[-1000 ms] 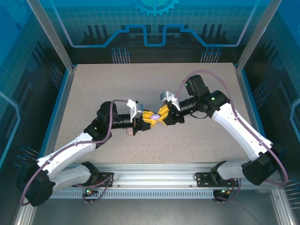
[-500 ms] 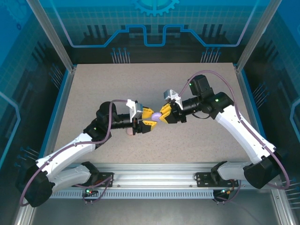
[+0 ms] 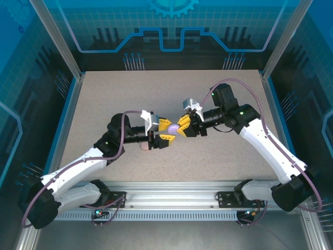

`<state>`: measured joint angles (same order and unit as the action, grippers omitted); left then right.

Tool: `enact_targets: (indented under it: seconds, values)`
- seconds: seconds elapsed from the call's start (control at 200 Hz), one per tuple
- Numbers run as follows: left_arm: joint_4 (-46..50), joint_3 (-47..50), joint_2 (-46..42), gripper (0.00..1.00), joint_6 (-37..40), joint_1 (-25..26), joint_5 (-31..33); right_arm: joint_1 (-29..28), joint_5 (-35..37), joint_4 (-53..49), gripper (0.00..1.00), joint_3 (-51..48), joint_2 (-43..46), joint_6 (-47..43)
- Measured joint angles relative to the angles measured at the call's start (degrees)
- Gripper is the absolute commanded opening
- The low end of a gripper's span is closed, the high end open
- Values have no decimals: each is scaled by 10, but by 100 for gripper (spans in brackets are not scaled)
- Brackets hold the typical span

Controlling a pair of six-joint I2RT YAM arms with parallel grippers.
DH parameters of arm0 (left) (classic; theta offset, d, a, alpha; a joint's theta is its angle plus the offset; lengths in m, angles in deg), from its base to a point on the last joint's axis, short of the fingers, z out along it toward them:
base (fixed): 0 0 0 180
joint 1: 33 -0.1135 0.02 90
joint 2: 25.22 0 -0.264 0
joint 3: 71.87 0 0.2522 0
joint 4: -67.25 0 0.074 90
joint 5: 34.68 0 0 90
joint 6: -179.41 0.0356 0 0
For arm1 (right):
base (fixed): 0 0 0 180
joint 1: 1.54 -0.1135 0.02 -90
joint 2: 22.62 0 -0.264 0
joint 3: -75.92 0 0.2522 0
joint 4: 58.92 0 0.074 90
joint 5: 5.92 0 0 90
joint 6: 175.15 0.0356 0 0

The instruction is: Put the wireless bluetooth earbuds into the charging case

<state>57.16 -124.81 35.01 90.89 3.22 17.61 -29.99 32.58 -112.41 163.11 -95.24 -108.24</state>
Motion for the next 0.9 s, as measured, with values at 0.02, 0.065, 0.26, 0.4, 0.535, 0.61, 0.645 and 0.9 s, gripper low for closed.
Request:
enact_targets:
  seconds: [0.02,0.065,0.26,0.4,0.535,0.61,0.645,0.9]
  values:
    - [0,0,1,54,0,1,0,0,0,2,26,-1,0,0]
    - [0,0,2,52,0,2,1,0,0,6,26,-3,0,5]
    - [-3,0,5,33,-2,4,8,0,-2,17,26,-5,0,13]
    - [-4,0,5,24,-3,4,15,0,-5,21,27,-8,2,17]
    - [-4,0,5,21,-2,4,15,0,-2,24,44,-14,7,22]
    - [-4,0,5,21,0,5,15,0,4,23,55,-17,10,20]
    - [-2,0,5,21,0,5,18,0,8,22,60,-19,12,21]
    - [42,0,3,20,27,11,34,3,69,28,85,-39,63,31]
